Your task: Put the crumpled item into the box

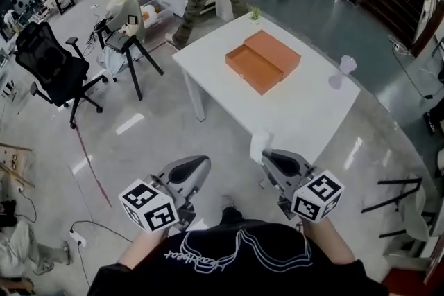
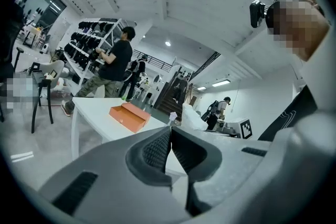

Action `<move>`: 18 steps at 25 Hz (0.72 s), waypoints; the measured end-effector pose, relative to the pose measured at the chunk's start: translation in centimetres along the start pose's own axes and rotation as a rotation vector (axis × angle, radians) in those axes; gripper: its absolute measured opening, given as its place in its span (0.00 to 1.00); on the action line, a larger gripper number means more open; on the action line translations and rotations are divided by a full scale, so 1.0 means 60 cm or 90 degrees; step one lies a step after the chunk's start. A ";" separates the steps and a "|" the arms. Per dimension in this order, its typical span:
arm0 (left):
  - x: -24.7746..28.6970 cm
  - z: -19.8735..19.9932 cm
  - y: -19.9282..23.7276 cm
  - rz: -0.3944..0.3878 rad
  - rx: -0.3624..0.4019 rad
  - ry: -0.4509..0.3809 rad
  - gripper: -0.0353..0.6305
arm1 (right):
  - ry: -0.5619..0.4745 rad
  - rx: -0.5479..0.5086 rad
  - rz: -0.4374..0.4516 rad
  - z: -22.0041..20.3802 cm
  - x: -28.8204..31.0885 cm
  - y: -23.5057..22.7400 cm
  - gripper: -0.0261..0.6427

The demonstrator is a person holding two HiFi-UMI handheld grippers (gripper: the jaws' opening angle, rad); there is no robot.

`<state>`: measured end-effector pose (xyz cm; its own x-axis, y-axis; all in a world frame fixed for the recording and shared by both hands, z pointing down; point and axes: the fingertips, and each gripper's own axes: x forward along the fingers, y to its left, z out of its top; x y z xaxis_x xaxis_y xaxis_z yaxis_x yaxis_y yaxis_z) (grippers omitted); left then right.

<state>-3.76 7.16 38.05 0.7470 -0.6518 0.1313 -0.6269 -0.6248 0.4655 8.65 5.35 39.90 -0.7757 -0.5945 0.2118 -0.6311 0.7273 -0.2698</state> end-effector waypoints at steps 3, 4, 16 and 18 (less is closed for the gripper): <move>0.051 0.035 0.045 0.006 0.000 0.008 0.06 | 0.014 0.003 0.005 0.022 0.045 -0.052 0.08; 0.067 0.046 0.058 0.008 0.002 0.010 0.06 | 0.018 0.006 0.006 0.028 0.057 -0.069 0.08; 0.162 0.099 0.172 0.026 0.008 0.006 0.06 | 0.052 -0.092 -0.045 0.059 0.144 -0.189 0.08; 0.174 0.100 0.182 0.023 0.007 0.010 0.06 | 0.055 -0.098 -0.055 0.063 0.154 -0.205 0.08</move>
<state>-4.17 -9.06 39.25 0.7275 -0.6668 0.1616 -0.6556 -0.6061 0.4504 9.30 -10.39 41.60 -0.7116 -0.6305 0.3101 -0.6842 0.7222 -0.1016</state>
